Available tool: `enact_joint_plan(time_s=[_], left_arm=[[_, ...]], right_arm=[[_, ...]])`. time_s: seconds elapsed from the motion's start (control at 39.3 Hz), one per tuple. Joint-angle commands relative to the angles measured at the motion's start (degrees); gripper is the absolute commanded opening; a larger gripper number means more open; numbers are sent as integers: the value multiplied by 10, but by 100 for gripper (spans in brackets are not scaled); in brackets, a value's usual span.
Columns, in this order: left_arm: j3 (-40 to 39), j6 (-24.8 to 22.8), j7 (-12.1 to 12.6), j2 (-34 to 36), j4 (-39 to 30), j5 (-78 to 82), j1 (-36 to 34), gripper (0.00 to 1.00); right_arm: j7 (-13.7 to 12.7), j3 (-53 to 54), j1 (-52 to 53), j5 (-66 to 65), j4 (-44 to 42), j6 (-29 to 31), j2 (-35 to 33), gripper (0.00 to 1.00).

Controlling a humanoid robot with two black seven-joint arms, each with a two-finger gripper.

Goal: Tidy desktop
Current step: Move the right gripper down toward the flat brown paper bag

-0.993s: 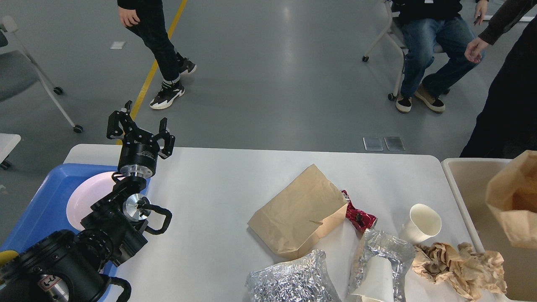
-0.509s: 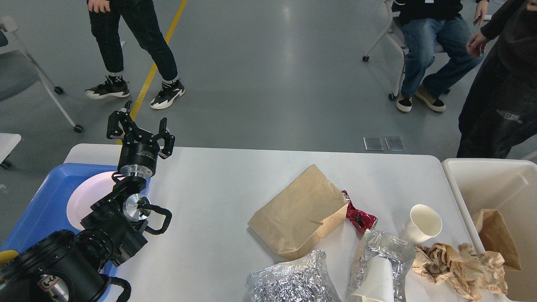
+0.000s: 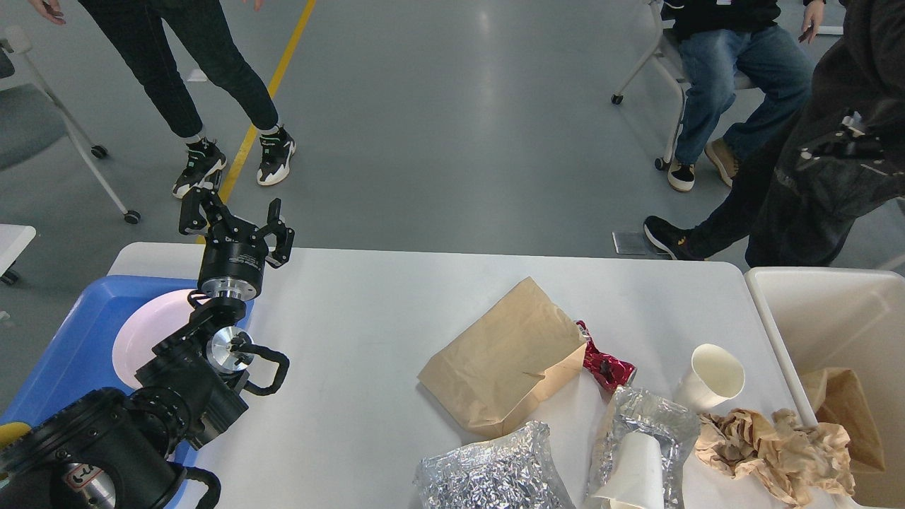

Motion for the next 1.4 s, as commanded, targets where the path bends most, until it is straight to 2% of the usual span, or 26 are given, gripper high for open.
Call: enact_joint_plan(time_s=[0.0, 0.1, 0.18, 0.38, 0.59, 0.71, 0.84, 0.89, 0.94, 0.97, 1.22, 1.3, 1.38], left_arm=[[0, 0, 0, 0, 0, 0, 0, 97], [0, 0, -1, 1, 0, 0, 0, 97], [0, 0, 0, 0, 0, 0, 0, 97], [0, 0, -1, 0, 0, 0, 0, 97], [0, 0, 0, 1, 0, 0, 0, 97], [0, 0, 0, 0, 0, 0, 0, 97], [0, 0, 0, 0, 0, 0, 0, 97], [0, 0, -1, 0, 0, 0, 0, 97], [0, 0, 0, 0, 0, 0, 0, 97], [0, 0, 0, 0, 0, 0, 0, 97], [0, 0, 0, 0, 0, 0, 0, 97], [0, 0, -1, 0, 0, 0, 0, 97], [0, 0, -1, 1, 0, 0, 0, 97]], right_arm=[[3, 5, 46, 51, 7, 55, 54, 100], [7, 6, 81, 56, 26, 64, 99, 100], [9, 11, 106, 56, 48, 60, 160, 100], [10, 91, 106, 53, 87, 58, 190, 100], [10, 128, 71, 37, 117, 49, 281, 100], [3, 134, 21, -17, 118, -4, 322, 100], [-12, 129, -6, -53, 133, -88, 353, 100], [-27, 126, -9, -67, 149, -121, 351, 100], [-64, 126, -10, -76, 186, -170, 337, 100], [-70, 126, -10, -77, 196, -182, 331, 100], [-77, 134, -30, -125, 249, -280, 300, 100], [-87, 134, -49, -144, 263, -352, 295, 100], [-109, 133, -67, -152, 266, -406, 296, 100]])
